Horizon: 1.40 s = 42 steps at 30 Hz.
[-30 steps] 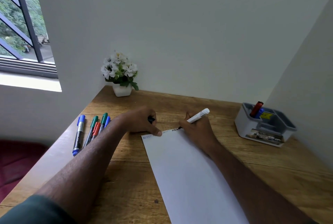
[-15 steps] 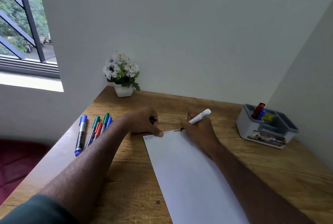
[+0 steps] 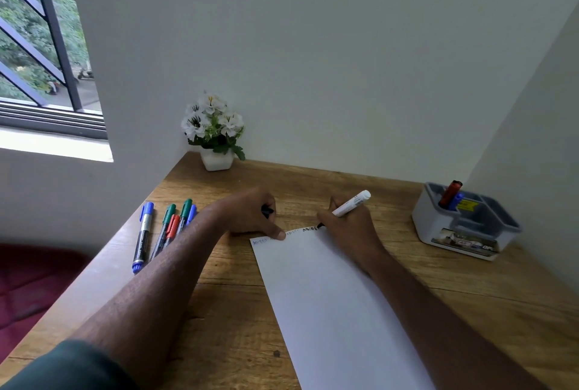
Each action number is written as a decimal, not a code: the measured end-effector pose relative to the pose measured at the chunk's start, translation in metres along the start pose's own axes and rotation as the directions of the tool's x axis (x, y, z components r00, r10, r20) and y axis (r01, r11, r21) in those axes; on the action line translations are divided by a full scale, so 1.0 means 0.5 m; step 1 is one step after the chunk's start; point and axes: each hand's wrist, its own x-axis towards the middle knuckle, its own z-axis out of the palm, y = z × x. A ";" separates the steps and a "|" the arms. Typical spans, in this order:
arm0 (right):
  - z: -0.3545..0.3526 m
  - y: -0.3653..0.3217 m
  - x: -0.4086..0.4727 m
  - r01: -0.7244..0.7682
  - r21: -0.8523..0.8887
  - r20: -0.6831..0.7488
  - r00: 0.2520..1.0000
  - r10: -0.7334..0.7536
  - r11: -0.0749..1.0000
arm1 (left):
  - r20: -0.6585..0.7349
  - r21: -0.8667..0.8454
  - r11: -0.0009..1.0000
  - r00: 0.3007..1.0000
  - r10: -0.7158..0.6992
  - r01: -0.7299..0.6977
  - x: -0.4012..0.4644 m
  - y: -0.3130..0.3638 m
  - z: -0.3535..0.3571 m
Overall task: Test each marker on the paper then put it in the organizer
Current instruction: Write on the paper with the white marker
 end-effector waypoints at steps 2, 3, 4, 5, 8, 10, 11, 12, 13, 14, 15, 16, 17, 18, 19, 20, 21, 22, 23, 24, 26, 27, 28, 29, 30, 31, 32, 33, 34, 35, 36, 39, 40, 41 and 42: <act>0.001 0.000 0.000 0.014 0.005 0.005 1.000 -0.014 1.000 | -0.003 0.001 1.000 1.000 0.000 0.000 -0.001 0.002 -0.001; 0.001 0.000 0.000 0.012 0.006 0.001 1.000 -0.012 1.000 | -0.003 0.002 1.000 1.000 0.000 0.000 -0.002 0.003 0.000; 0.000 0.000 0.001 0.004 0.007 -0.007 1.000 -0.004 1.000 | -0.001 0.003 1.000 1.000 -0.002 0.002 -0.003 0.003 0.000; -0.002 0.000 0.002 -0.003 0.010 -0.013 1.000 0.003 1.000 | 0.000 0.003 1.000 1.000 -0.005 0.005 -0.003 0.003 0.000; -0.002 0.003 0.001 0.000 0.014 -0.008 1.000 0.000 1.000 | -0.002 0.003 1.000 1.000 -0.007 0.007 -0.003 0.003 0.000; -0.001 0.004 0.001 -0.002 0.026 -0.021 1.000 0.003 1.000 | -0.005 0.005 1.000 1.000 -0.009 0.009 -0.002 0.002 0.000; -0.003 0.005 0.001 -0.013 0.049 -0.037 0.999 0.015 0.999 | -0.006 0.002 1.000 1.000 -0.008 0.008 -0.001 0.001 0.001; -0.005 0.008 0.003 -0.032 0.087 -0.062 0.997 0.037 0.996 | -0.013 -0.006 1.000 1.000 -0.004 0.004 -0.001 -0.001 0.001; -0.009 0.008 0.003 -0.035 0.140 -0.088 0.995 0.048 0.990 | -0.025 -0.023 1.000 1.000 0.006 -0.007 -0.001 -0.002 0.002; -0.013 0.009 0.003 -0.017 0.199 -0.112 0.993 0.040 0.980 | -0.050 -0.051 0.998 0.998 0.026 -0.028 -0.002 -0.002 0.003; -0.016 0.007 0.003 0.021 0.256 -0.131 0.991 0.014 0.966 | -0.090 -0.088 0.994 0.994 0.057 -0.065 -0.002 -0.001 0.003; -0.019 0.008 0.002 0.060 0.298 -0.142 0.990 -0.017 0.953 | -0.134 -0.141 0.984 0.987 0.090 -0.109 -0.003 0.002 0.003; -0.020 0.006 0.000 0.089 0.333 -0.141 0.989 -0.044 0.939 | -0.160 -0.215 0.966 0.981 0.112 -0.145 -0.006 0.007 0.003; -0.020 0.005 0.000 0.101 0.368 -0.127 0.990 -0.057 0.924 | -0.168 -0.308 0.937 0.979 0.117 -0.165 -0.006 0.009 0.004; -0.021 0.001 -0.002 0.099 0.420 -0.102 0.993 -0.062 0.902 | -0.166 -0.405 0.897 0.979 0.117 -0.176 -0.005 0.011 0.006; -0.023 0.000 -0.001 0.081 0.487 -0.068 0.996 -0.055 0.870 | -0.165 -0.485 0.855 0.979 0.117 -0.184 -0.004 0.011 0.009; -0.026 -0.004 0.000 0.058 0.559 -0.026 0.998 -0.053 0.827 | -0.167 -0.544 0.816 0.978 0.121 -0.194 -0.002 0.011 0.012; -0.029 -0.004 0.002 0.030 0.615 0.016 0.999 -0.051 0.788 | -0.172 -0.590 0.780 0.977 0.129 -0.207 -0.001 0.009 0.015; -0.032 -0.007 0.002 0.009 0.647 0.050 0.997 -0.055 0.763 | -0.177 -0.633 0.742 0.974 0.140 -0.221 0.001 0.007 0.017; -0.034 -0.008 0.002 0.000 0.659 0.071 0.996 -0.062 0.752 | -0.182 -0.672 0.702 0.971 0.152 -0.236 0.002 0.006 0.018; -0.034 -0.011 -0.001 -0.001 0.656 0.091 0.993 -0.077 0.755 | -0.201 -0.701 0.662 0.964 0.173 -0.265 0.006 0.004 0.017; -0.034 -0.013 -0.003 0.003 0.655 0.095 0.992 -0.086 0.756 | -0.216 -0.700 0.657 0.960 0.178 -0.279 0.007 0.005 0.017; -0.033 -0.013 -0.004 0.009 0.655 0.096 0.991 -0.096 0.756 | -0.229 -0.699 0.654 0.956 0.181 -0.291 0.008 0.004 0.018; -0.033 -0.015 -0.005 0.017 0.656 0.099 0.989 -0.109 0.755 | -0.241 -0.692 0.655 0.953 0.185 -0.303 0.010 0.003 0.020; -0.033 -0.015 -0.004 0.021 0.656 0.102 0.988 -0.116 0.755 | -0.252 -0.680 0.662 0.949 0.190 -0.313 0.011 0.003 0.022; -0.032 -0.015 -0.004 0.021 0.654 0.105 0.987 -0.118 0.756 | -0.260 -0.666 0.673 0.946 0.194 -0.321 0.011 0.001 0.024; -0.032 -0.014 -0.003 0.021 0.650 0.105 0.988 -0.117 0.759 | -0.262 -0.660 0.678 0.945 0.196 -0.324 0.011 0.000 0.026; -0.031 -0.013 -0.002 0.022 0.644 0.105 0.988 -0.116 0.765 | -0.260 -0.663 0.676 0.945 0.197 -0.323 0.011 0.000 0.026; -0.029 -0.010 -0.001 0.022 0.640 0.106 0.988 -0.116 0.768 | -0.253 -0.669 0.671 0.947 0.199 -0.320 0.011 0.001 0.027; -0.028 -0.009 -0.001 0.020 0.636 0.111 0.987 -0.117 0.772 | -0.244 -0.675 0.666 0.948 0.204 -0.317 0.010 0.003 0.027; -0.026 -0.007 0.000 0.017 0.631 0.115 0.987 -0.115 0.775 | -0.232 -0.679 0.663 0.949 0.212 -0.314 0.010 0.005 0.027; -0.024 -0.004 0.001 0.012 0.620 0.122 0.986 -0.111 0.785 | -0.198 -0.679 0.665 0.950 0.242 -0.311 0.007 0.011 0.028; -0.024 -0.004 0.002 0.015 0.620 0.120 0.986 -0.114 0.784 | -0.193 -0.682 0.662 0.950 0.246 -0.310 0.007 0.012 0.027; -0.024 -0.004 0.002 0.022 0.623 0.119 0.985 -0.122 0.782 | -0.193 -0.688 0.657 0.950 0.245 -0.309 0.007 0.012 0.026; -0.025 -0.003 0.002 0.033 0.628 0.116 0.984 -0.135 0.777 | -0.193 -0.694 0.651 0.950 0.244 -0.308 0.006 0.012 0.025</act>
